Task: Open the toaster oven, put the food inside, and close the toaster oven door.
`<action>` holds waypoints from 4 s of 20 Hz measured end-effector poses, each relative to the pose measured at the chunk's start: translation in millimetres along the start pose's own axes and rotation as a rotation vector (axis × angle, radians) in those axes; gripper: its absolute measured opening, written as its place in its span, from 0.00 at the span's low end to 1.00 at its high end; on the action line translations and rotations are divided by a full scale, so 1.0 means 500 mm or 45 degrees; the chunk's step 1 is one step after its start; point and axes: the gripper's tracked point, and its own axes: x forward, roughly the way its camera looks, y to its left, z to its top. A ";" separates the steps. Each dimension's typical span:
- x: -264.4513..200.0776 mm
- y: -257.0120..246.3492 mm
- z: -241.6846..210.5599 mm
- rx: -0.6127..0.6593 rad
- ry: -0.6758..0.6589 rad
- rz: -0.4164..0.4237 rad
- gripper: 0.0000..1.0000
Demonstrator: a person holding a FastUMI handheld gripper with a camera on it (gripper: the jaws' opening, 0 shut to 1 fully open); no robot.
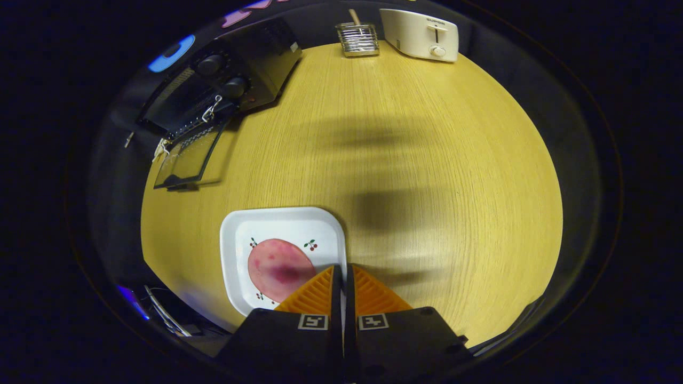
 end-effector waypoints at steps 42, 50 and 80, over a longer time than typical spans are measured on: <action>0.040 0.591 0.341 1.416 -0.450 0.552 0.05; 0.094 0.624 0.409 1.623 -0.514 0.489 0.05; 0.092 0.663 0.443 1.823 -0.571 0.411 0.27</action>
